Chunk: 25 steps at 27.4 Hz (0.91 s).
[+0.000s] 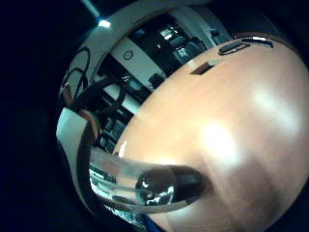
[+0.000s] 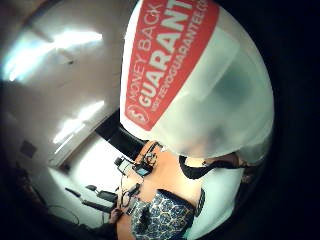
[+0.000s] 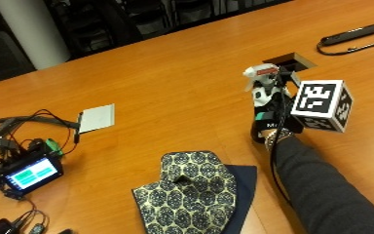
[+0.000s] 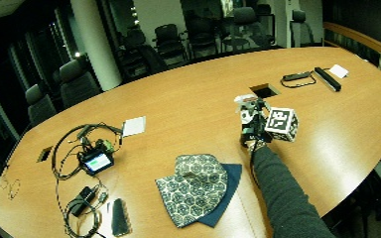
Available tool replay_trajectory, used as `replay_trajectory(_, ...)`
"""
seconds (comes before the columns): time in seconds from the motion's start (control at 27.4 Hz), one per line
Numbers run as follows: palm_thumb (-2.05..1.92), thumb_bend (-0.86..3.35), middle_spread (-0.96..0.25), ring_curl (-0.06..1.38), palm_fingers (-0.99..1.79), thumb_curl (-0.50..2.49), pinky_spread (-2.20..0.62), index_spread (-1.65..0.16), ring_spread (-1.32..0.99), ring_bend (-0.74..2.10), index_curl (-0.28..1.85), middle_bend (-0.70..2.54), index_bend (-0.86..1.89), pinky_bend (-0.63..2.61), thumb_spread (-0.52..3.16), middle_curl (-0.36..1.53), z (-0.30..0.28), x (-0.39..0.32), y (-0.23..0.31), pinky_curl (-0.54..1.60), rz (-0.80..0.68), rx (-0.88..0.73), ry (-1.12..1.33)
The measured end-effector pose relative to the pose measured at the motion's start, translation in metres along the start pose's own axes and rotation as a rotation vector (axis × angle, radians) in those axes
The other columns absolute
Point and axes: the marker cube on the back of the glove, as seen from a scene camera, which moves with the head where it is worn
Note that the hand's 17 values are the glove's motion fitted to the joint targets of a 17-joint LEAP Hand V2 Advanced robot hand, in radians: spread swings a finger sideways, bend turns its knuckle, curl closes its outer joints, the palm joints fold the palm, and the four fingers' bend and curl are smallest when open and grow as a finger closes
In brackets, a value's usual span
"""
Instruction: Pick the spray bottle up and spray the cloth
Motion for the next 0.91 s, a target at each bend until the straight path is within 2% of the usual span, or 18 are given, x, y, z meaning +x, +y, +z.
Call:
replay_trajectory(0.26,0.88,-0.01,-0.21,0.48,1.37,0.40,-0.29,-0.27,-0.21,0.67,0.36,0.47,0.16,0.58,1.20,0.50,0.018,-0.012,-0.001,0.45,-0.083,-0.012,0.031)
replay_trajectory(0.58,0.88,-0.01,-0.21,0.50,1.36,0.43,-0.31,-0.27,-0.22,0.70,0.40,0.50,0.20,0.63,1.20,0.53,-0.002,-0.050,-0.031,0.47,-0.214,0.005,0.051)
replay_trajectory(0.91,0.89,-0.02,-0.21,0.50,1.40,0.47,-0.33,-0.27,-0.21,0.76,0.45,0.53,0.21,0.57,1.08,0.55,-0.032,-0.062,-0.036,0.44,-0.457,0.010,0.284)
